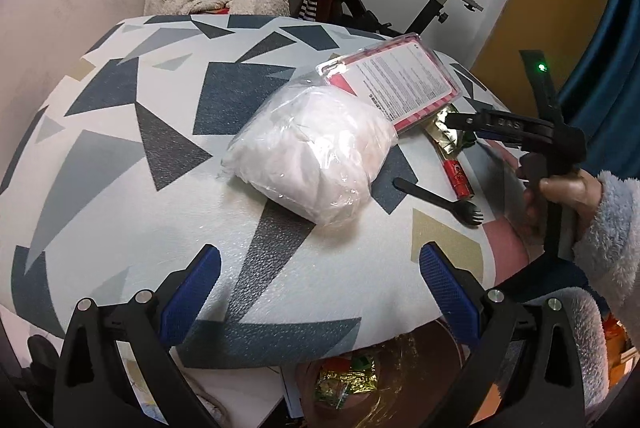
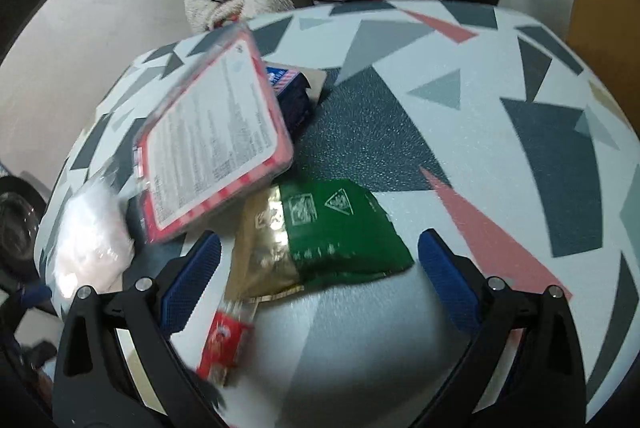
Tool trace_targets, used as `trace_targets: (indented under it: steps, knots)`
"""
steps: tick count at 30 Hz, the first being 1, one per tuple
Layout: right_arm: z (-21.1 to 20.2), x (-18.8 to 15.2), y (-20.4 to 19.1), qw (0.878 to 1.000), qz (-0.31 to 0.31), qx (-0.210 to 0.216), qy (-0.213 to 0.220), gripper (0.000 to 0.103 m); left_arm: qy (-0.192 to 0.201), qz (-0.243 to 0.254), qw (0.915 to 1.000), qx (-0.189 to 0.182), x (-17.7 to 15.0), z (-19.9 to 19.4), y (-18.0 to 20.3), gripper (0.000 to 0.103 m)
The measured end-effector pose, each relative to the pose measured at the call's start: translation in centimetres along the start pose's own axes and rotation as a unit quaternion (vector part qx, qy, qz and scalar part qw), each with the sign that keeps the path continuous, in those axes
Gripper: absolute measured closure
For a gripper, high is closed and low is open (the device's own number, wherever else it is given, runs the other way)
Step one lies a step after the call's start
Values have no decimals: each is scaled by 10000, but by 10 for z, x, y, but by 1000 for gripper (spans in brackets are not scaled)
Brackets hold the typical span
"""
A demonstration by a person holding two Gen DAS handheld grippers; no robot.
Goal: Collect trash
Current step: 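Grasp the gold-and-green foil bag with the right gripper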
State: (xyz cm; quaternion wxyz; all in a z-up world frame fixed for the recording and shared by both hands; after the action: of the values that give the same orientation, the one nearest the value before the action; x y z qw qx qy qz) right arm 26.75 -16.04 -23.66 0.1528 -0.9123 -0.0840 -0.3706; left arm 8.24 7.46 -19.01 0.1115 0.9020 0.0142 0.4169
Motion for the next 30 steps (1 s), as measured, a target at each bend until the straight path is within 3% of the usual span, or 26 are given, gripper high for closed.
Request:
trace_targets:
  steps: [2, 6, 11, 15, 20, 23, 25, 27, 30]
  knots:
    - [7, 0, -1, 9999, 22, 6, -136, 8, -29, -6, 10000, -13, 1, 4, 2, 6]
    - [1, -4, -6, 9995, -127, 275, -109, 26, -111, -35, 9999, -64, 4, 15, 7, 11]
    - [-20, -13, -9, 9977, -445, 520, 10, 38, -272, -128, 9995, -94, 3, 27, 12, 18]
    - [-37, -20, -2, 9978, -291, 600, 66, 41, -280, -192, 9993, -163, 5, 31, 18, 19]
    - [-52, -37, 13, 9994, 128, 331, -46, 40, -288, -142, 9992, -228, 4, 31, 25, 19]
    - [-56, -49, 26, 9979, 506, 189, -344, 20, -281, -150, 9991, -266, 3, 30, 27, 19]
    - [-60, -51, 22, 9987, 211, 143, -445, 18, -277, -151, 9991, -294, 3, 30, 29, 19]
    - [-63, -51, 11, 9962, -638, 53, -588, 15, -271, -131, 9990, -320, 4, 29, 30, 19]
    - [-63, -49, 1, 9815, -1788, -108, -679, 11, -249, -120, 9990, -343, 4, 28, 31, 19]
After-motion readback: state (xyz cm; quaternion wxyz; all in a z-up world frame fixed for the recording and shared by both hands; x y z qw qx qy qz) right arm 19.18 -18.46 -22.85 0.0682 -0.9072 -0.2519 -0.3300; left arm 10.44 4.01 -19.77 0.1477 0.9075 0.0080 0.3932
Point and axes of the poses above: each gripper's, at about its wrist camera, not at the fingertips, and z roughly the way its jaws point, y to its right, x to its top, the point moved 2 cm from there along z, roughly the way its jaws point, and after that the axes turned 11 degrees about y, right-handed, at the moved point
